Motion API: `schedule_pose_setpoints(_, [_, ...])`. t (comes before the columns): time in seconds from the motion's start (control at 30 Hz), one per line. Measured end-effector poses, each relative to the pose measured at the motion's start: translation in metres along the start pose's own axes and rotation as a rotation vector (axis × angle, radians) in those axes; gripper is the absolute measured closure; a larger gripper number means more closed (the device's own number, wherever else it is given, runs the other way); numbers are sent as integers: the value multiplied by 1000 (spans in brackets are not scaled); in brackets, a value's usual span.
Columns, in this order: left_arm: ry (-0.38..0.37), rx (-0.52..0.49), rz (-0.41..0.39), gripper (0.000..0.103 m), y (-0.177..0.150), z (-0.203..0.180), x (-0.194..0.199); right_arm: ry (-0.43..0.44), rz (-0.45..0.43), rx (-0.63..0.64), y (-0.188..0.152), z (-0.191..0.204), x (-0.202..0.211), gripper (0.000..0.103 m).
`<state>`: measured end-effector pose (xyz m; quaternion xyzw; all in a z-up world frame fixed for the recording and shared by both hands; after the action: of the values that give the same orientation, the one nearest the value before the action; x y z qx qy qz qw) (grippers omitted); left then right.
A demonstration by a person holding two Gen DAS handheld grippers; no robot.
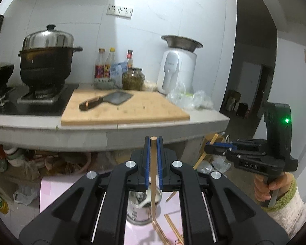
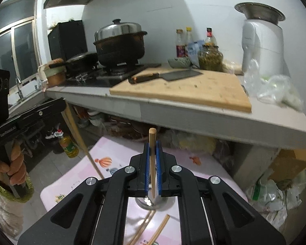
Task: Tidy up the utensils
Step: 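Carry both held chopsticks up over the steel holder opening with both tools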
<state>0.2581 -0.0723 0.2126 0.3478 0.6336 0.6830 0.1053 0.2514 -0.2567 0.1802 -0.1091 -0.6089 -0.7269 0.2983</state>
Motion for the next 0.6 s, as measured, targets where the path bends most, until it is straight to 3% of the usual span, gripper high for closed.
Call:
schedule_pose_setpoints(0.2, [26, 2, -11, 98, 20, 9, -24, 0, 3, 13, 22, 8, -19, 97])
schedule_pose_setpoints(0.6, [47, 10, 31, 98, -5, 27, -75, -29, 61, 8, 19, 1, -81, 97])
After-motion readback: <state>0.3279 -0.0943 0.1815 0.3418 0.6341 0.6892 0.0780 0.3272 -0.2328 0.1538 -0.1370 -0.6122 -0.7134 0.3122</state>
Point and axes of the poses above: each gripper's, at about its wrist camera, not at the fingertips, and x roughly against the way its jaws point, z to its left, y to its top, the point moved 3 cm from there along -x, roughly the way its jaws point, and after that the axes turned 8 degrees about -x, right-handed, at the moved point
